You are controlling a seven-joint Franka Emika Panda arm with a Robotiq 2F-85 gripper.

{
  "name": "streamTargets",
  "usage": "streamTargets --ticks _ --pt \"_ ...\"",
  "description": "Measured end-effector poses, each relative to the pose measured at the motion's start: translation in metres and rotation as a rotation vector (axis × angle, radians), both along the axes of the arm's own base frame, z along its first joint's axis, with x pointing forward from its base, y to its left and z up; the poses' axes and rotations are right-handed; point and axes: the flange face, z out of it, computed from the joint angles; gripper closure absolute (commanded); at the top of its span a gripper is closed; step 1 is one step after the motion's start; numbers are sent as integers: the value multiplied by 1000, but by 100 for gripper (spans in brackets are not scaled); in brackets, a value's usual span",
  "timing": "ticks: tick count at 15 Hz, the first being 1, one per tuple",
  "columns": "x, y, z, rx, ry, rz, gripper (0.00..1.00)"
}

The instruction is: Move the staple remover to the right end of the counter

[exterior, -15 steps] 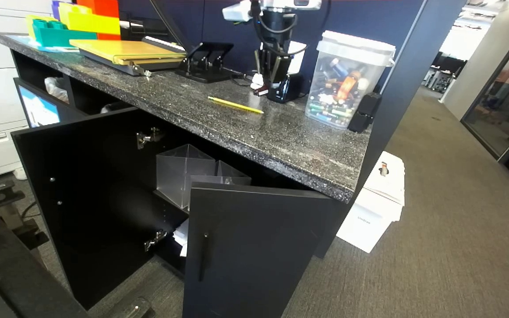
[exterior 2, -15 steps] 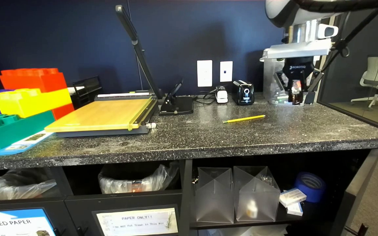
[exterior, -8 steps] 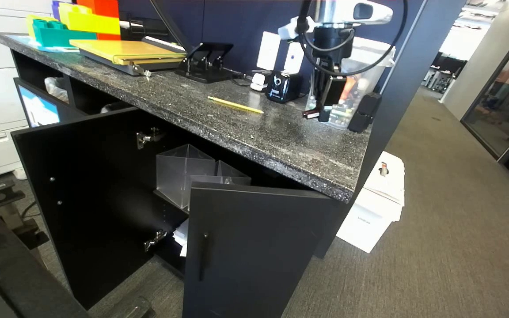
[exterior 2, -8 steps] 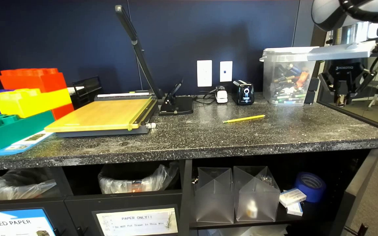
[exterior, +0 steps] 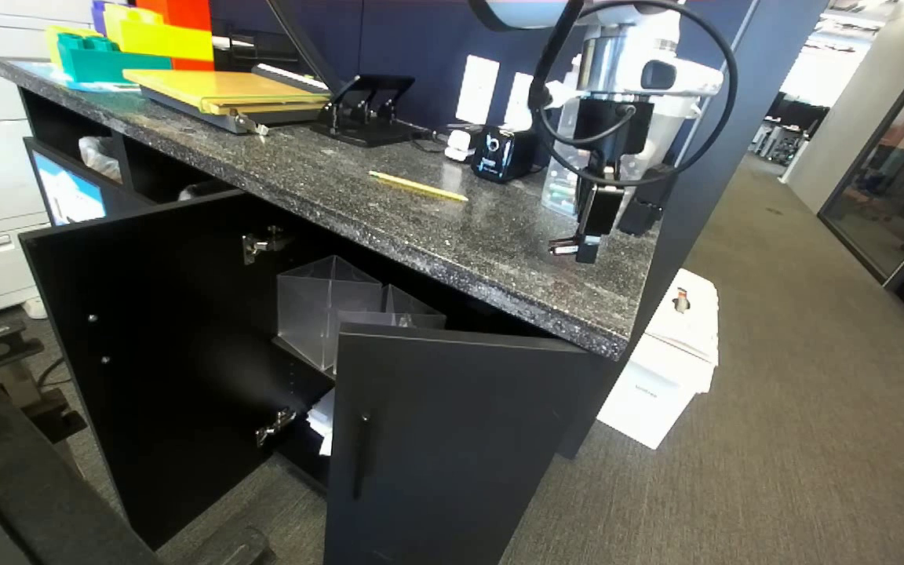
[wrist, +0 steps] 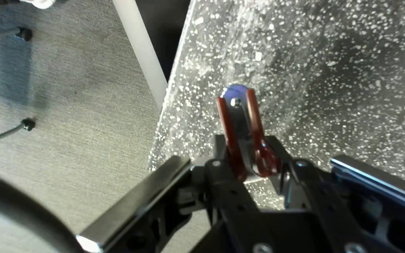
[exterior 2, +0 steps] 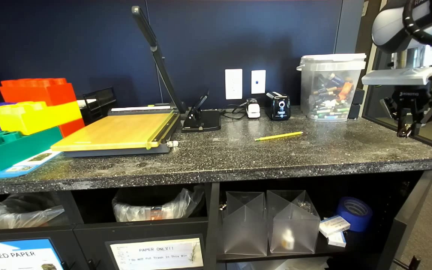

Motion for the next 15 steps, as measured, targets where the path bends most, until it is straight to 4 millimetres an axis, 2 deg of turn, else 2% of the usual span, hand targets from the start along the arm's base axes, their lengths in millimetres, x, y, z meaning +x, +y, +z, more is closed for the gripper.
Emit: streamTargets --ticks 6,7,9,14,15 --pt "-6 1 -35 -1 23 -104 92" --pt "-6 1 -38 -2 23 -116 45" --pt "-7 1 -39 -4 19 -138 37" --pt "-6 2 -40 3 8 -174 1" --pt "-6 3 -40 7 3 -176 0"
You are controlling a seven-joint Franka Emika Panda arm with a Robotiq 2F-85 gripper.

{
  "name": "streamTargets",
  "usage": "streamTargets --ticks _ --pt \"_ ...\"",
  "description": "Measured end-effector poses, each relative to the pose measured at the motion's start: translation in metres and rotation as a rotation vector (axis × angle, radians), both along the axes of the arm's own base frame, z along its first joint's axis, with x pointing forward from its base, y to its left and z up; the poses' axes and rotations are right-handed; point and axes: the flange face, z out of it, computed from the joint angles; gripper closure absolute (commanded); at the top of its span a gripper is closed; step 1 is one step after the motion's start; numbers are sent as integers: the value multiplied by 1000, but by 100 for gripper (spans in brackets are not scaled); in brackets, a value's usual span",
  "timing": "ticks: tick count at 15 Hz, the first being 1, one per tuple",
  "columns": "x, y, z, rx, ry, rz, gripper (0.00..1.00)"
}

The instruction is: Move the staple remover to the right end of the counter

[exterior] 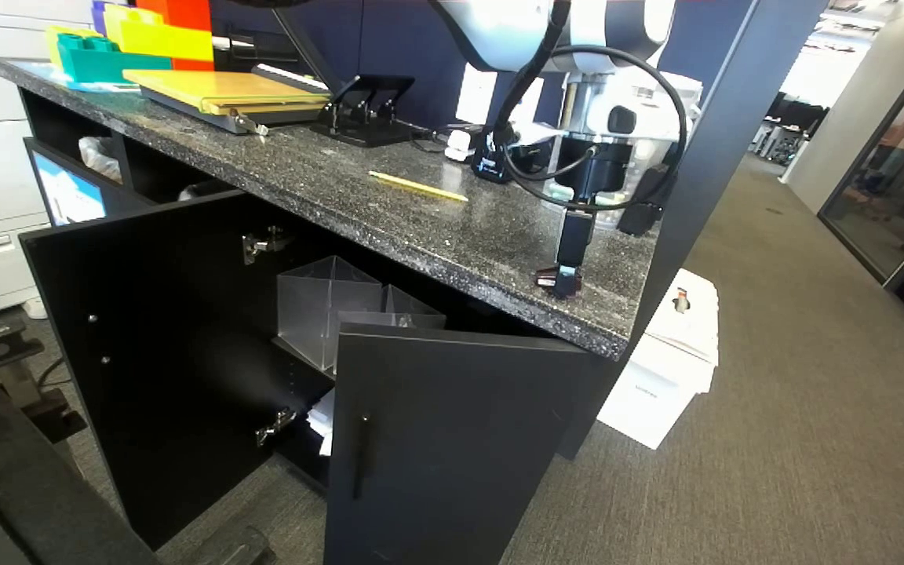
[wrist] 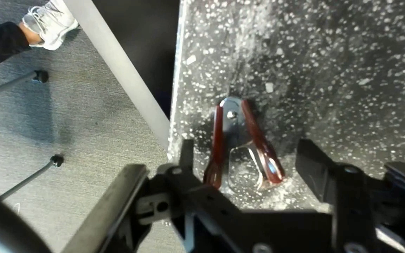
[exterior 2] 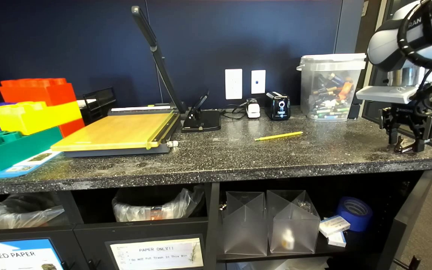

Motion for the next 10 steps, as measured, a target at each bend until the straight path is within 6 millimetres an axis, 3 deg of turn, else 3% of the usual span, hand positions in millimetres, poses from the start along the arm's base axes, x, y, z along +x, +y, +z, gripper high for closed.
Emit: streamTargets --ticks 4,8,10 --pt "3 11 2 27 -13 5 0" --pt "9 48 16 161 -40 13 0" --pt "8 48 13 155 -34 14 0"
